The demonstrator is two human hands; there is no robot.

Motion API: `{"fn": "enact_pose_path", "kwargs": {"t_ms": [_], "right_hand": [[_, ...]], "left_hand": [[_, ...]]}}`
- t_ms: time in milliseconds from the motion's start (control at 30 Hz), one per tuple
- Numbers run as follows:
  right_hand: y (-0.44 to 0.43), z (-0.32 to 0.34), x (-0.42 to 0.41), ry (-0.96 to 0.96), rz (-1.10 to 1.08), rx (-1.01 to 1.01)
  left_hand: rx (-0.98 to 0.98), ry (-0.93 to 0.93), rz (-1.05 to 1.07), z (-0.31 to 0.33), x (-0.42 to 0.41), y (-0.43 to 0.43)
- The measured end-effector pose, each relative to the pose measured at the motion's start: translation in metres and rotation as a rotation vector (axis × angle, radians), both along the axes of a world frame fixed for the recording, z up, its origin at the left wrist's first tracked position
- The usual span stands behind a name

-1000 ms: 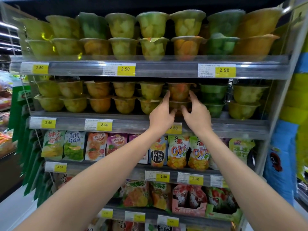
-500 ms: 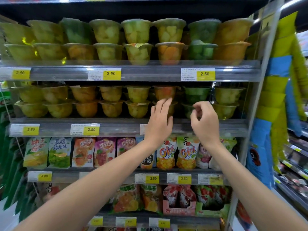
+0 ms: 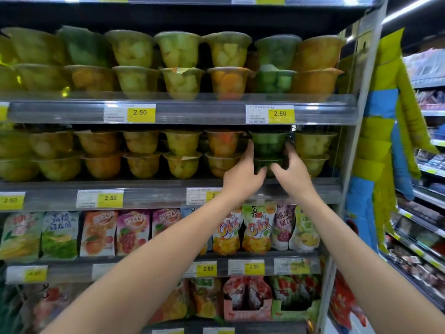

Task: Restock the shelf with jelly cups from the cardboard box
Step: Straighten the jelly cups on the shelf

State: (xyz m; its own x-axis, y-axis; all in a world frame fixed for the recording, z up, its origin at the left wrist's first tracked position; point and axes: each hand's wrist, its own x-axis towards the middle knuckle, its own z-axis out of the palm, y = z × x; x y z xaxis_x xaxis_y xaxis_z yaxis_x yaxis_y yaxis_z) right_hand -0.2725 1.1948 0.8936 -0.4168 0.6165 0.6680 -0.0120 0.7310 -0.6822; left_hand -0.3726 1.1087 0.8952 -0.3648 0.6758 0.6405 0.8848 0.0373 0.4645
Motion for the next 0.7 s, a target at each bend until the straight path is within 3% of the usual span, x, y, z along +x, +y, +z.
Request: {"fn": "enact_pose_path", "kwargs": {"t_ms": [467, 700], "right_hand": [[0.0053, -0.0076, 0.0036, 0.092, -0.021, 0.093], [0.0078, -0.0064, -0.0049, 0.031, -0.124, 0.191]], "left_hand": [[0.086, 0.02, 0.122, -0.0092, 0.0017, 0.0036], [0.034, 0.06, 0.143, -0.0067, 0.0002, 0.005]]}}
